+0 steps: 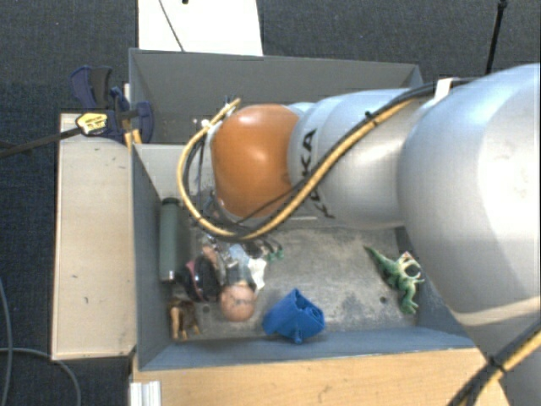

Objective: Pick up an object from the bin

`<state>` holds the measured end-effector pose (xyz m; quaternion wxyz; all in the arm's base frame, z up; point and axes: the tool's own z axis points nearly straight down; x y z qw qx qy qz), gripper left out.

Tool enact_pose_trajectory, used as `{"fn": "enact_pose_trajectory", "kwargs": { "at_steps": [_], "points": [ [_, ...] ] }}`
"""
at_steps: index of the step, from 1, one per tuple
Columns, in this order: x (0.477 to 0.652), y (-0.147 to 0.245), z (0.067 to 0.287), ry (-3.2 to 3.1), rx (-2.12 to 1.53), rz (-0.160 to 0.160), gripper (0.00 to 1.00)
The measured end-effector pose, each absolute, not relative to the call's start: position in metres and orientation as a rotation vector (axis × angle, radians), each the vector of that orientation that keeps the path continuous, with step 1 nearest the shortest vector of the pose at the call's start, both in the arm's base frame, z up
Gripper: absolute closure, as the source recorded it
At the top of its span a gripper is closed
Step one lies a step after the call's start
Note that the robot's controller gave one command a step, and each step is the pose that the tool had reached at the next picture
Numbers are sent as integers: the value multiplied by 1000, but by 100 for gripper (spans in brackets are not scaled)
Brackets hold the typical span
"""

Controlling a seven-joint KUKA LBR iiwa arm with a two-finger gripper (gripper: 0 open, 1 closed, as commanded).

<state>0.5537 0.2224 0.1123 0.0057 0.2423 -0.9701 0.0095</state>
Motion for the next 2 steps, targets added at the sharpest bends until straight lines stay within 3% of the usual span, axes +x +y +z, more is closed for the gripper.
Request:
{"fn": "enact_pose_trajectory", "kwargs": {
  "at_steps": [1, 2],
  "points": [
    [546, 233, 162, -3047, 769, 4, 100],
    [554, 221, 199, -3069, 673, -1, 100]
  ]
}}
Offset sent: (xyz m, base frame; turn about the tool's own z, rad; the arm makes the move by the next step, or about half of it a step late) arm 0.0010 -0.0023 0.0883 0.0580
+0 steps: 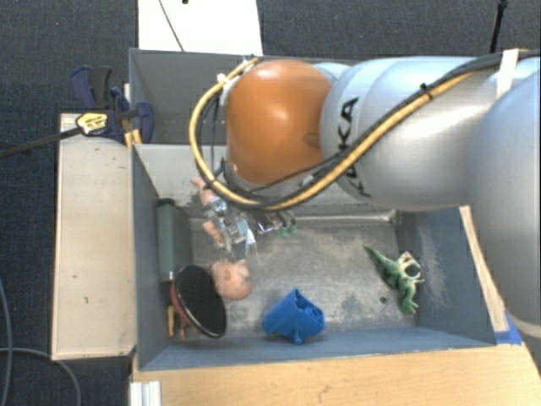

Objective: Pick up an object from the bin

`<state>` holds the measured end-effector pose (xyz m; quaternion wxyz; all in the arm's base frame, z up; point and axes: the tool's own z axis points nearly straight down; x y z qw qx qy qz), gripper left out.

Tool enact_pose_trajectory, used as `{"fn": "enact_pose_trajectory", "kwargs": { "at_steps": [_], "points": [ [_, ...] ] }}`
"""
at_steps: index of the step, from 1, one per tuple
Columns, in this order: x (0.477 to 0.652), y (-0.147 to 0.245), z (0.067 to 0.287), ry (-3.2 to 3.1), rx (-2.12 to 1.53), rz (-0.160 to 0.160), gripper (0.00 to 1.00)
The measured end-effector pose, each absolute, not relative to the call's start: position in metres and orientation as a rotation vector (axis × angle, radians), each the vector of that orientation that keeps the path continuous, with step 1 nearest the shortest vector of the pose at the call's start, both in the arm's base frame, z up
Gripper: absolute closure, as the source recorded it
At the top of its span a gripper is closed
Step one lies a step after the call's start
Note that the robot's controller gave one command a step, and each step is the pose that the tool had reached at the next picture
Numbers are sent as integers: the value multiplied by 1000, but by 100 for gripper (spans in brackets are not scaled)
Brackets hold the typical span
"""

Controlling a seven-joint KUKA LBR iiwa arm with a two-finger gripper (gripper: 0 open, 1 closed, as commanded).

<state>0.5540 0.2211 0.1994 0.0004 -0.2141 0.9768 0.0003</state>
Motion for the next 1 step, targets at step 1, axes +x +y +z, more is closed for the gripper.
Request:
{"fn": "enact_pose_trajectory", "kwargs": {
  "at_steps": [1],
  "points": [
    [545, 216, 231, 3072, -696, -2, 100]
  ]
}}
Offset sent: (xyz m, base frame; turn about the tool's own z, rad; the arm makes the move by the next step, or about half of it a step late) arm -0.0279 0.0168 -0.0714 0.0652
